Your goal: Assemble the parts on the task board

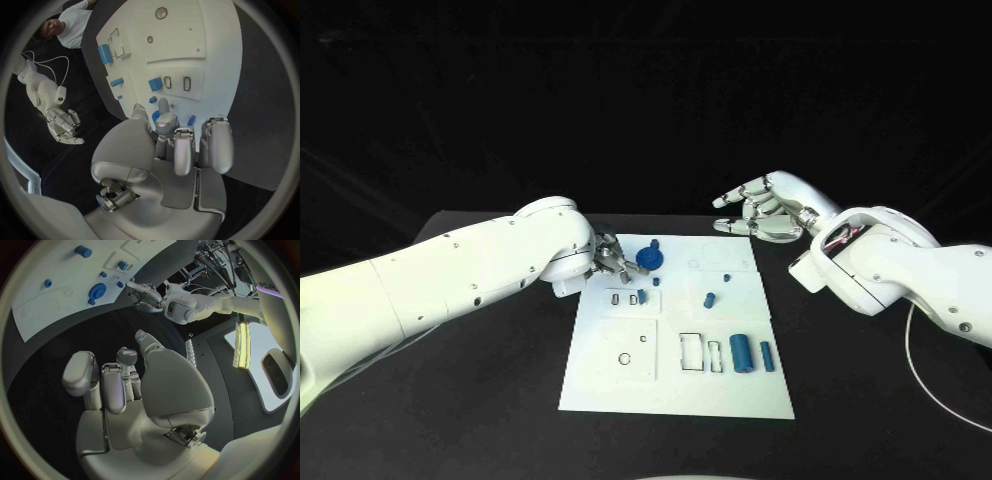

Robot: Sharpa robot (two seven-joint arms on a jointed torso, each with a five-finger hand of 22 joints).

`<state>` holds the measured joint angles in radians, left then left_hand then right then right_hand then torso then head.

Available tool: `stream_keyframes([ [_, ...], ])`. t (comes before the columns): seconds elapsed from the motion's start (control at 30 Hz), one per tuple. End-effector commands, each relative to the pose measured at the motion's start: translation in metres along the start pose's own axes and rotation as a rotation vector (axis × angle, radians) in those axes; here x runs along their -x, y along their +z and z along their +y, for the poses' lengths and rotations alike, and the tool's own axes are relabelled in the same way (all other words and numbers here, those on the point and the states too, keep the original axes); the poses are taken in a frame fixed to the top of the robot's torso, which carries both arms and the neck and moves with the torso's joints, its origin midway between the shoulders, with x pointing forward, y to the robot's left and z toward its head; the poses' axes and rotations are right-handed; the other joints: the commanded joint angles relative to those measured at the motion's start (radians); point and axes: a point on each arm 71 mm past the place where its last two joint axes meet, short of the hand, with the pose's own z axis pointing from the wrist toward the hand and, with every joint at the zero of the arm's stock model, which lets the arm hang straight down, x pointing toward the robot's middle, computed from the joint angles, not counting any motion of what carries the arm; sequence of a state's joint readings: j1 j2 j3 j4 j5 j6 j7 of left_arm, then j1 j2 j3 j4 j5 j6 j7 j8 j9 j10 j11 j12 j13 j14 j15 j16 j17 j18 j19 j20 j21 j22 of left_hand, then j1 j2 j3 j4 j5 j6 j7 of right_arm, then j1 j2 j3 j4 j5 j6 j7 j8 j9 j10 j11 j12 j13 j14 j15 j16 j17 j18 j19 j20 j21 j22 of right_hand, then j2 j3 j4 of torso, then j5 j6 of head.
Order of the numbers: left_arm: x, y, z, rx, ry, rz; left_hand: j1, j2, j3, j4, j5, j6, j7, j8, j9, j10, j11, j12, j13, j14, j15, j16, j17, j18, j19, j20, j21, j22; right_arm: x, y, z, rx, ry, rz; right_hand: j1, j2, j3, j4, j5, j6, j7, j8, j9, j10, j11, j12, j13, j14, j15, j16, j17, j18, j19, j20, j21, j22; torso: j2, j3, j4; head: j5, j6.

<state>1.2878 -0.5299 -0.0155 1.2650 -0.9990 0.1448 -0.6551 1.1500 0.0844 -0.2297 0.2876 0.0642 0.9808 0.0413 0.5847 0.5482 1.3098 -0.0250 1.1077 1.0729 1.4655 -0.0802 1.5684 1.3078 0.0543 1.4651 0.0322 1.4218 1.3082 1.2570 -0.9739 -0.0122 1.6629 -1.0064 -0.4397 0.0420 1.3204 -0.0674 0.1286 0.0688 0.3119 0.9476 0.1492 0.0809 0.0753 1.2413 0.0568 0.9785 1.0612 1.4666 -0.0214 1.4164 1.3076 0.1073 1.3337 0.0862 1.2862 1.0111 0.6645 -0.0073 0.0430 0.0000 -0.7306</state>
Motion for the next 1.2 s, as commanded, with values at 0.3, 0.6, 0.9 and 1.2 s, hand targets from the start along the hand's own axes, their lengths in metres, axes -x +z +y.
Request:
stream_keyframes([
  [0.3, -0.008, 0.004, -0.006, 0.03, 0.108, 0.106, -0.02, 0.015, -0.03, 0.004, -0.015, -0.021, -0.002, 0.023, 0.038, 0.003, -0.004, 0.013, 0.006, 0.105, -0.007, 0.002, 0.263, -0.011, 0.029, -0.01, 0.01, 0.082, -0.004, 0.002, 0.0, -0.007, -0.013, 0.025, 0.0, 0.005, -0.004, 0.001, 0.007, 0.009, 0.0, 0.005, 0.001, 0.007, 0.001, 0.001, -0.003, 0.056, 0.001, -0.005, 0.035, -0.001, 0.002, -0.004, 0.001, -0.004, 0.01, -0.0011, -0.0059, 0.003, -0.004],
  [0.6, -0.011, 0.006, -0.01, 0.03, 0.13, 0.126, -0.021, 0.019, -0.033, 0.003, -0.015, -0.022, -0.003, 0.026, 0.043, 0.004, -0.004, 0.016, 0.009, 0.105, -0.008, 0.002, 0.263, -0.012, 0.032, -0.01, 0.015, 0.089, -0.006, 0.004, 0.001, -0.008, -0.014, 0.034, -0.003, 0.004, -0.006, 0.003, 0.007, 0.008, 0.0, 0.005, 0.001, 0.006, 0.001, 0.0, -0.004, 0.055, 0.001, -0.006, 0.033, -0.001, 0.001, -0.004, 0.0, -0.006, 0.012, -0.0005, -0.0051, -0.003, -0.01],
  [0.9, -0.011, 0.007, -0.012, 0.031, 0.131, 0.129, -0.013, 0.027, -0.034, 0.0, -0.014, -0.025, -0.004, 0.031, 0.053, 0.005, -0.005, 0.02, 0.012, 0.105, -0.009, 0.002, 0.263, -0.013, 0.033, -0.011, 0.018, 0.093, -0.006, 0.004, 0.0, -0.012, -0.015, 0.037, -0.004, 0.004, -0.007, 0.004, 0.006, 0.008, 0.0, 0.005, 0.001, 0.007, 0.001, 0.0, -0.004, 0.055, 0.001, -0.008, 0.031, 0.0, 0.0, -0.004, -0.001, -0.008, 0.012, -0.0021, -0.0018, -0.006, -0.016],
  [1.2, -0.012, 0.009, -0.013, 0.029, 0.129, 0.135, 0.019, 0.039, -0.028, -0.005, -0.005, -0.033, -0.005, 0.039, 0.073, 0.007, -0.006, 0.024, 0.015, 0.105, -0.009, 0.002, 0.263, -0.014, 0.035, -0.012, 0.021, 0.098, -0.006, 0.004, 0.0, -0.015, -0.016, 0.04, -0.004, 0.004, -0.007, 0.004, 0.006, 0.008, 0.0, 0.005, 0.001, 0.007, 0.001, 0.0, -0.004, 0.055, 0.001, -0.008, 0.031, 0.0, 0.0, -0.004, -0.001, -0.008, 0.014, -0.0028, -0.0014, -0.011, -0.017],
])
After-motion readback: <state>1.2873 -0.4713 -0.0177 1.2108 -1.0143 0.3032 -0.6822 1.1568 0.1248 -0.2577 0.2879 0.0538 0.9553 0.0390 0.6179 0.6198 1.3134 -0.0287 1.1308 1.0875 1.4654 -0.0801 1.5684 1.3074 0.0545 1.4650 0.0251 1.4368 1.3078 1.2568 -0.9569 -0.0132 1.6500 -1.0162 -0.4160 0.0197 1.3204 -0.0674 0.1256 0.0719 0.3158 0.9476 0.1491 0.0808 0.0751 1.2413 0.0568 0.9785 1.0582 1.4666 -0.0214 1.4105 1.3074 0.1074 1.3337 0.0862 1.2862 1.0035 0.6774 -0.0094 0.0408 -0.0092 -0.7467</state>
